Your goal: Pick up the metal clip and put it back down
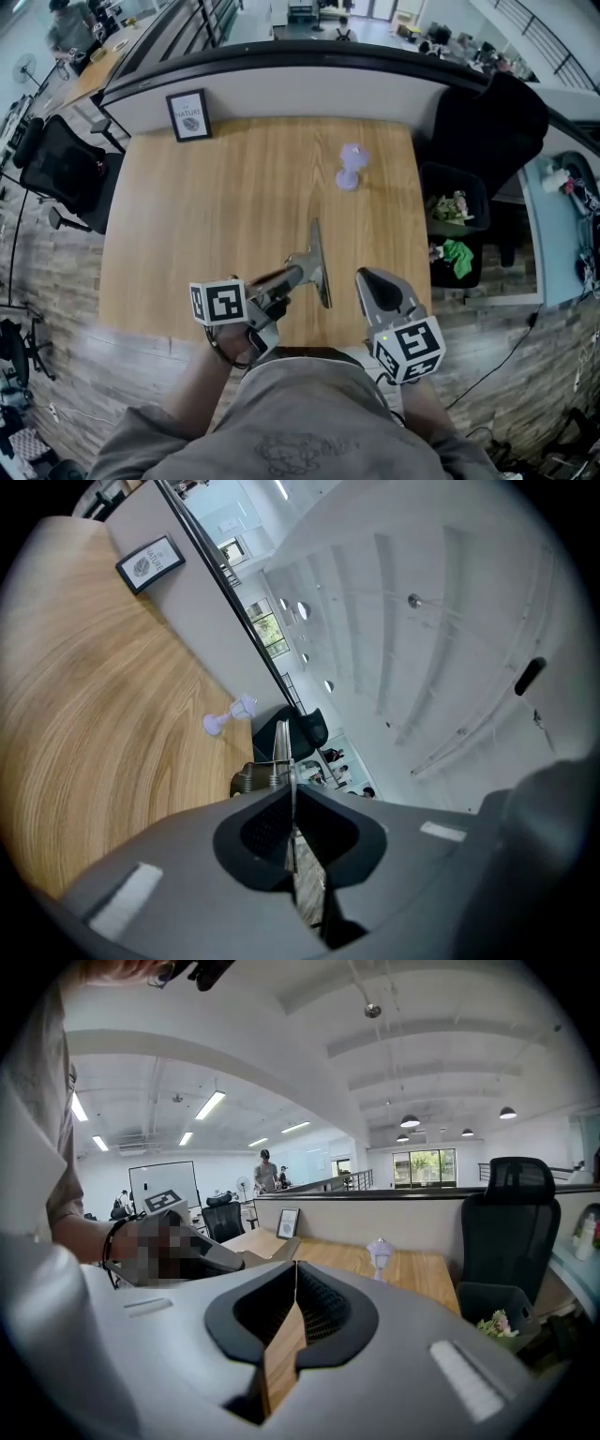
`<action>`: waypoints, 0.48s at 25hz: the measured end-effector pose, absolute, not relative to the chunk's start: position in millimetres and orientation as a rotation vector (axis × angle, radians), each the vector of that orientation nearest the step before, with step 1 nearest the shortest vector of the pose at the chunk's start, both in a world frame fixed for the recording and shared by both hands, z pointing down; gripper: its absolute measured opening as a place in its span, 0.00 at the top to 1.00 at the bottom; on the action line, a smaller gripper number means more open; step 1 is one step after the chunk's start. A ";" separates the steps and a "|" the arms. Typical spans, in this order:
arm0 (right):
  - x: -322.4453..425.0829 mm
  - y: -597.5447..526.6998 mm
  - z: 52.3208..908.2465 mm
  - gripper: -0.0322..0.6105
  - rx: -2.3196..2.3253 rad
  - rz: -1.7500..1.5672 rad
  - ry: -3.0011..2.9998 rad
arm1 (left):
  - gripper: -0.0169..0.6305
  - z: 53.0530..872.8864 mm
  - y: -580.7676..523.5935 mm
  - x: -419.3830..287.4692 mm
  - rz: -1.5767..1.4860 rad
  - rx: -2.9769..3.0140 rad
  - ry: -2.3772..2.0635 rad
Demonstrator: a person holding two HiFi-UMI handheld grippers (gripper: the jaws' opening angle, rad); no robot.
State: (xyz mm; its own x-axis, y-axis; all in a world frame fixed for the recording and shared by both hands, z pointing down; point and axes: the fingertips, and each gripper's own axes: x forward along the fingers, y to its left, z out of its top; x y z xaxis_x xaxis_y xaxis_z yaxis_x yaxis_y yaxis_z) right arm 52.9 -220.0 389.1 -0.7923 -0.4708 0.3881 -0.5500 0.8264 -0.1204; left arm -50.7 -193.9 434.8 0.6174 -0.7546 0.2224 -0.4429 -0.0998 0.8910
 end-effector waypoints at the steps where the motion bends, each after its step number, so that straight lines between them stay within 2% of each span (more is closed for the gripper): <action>1: 53.3 -217.3 385.8 0.93 0.771 0.312 -2.668 | 0.97 431.4 -190.6 -49.6 -0.354 1.741 -0.980; 12: 46.5 -193.2 378.9 0.93 0.741 0.299 -2.692 | 0.97 413.9 -163.9 -55.5 -0.434 1.726 -0.991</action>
State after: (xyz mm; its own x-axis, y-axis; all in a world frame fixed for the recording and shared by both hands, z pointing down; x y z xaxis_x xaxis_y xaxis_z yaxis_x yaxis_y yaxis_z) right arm 46.5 -193.2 378.9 -0.8092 -0.4574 0.3688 -0.5271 0.8424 -0.1118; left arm -55.5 -163.9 413.9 0.5909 -0.7880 0.1729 -0.4074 -0.1064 0.9070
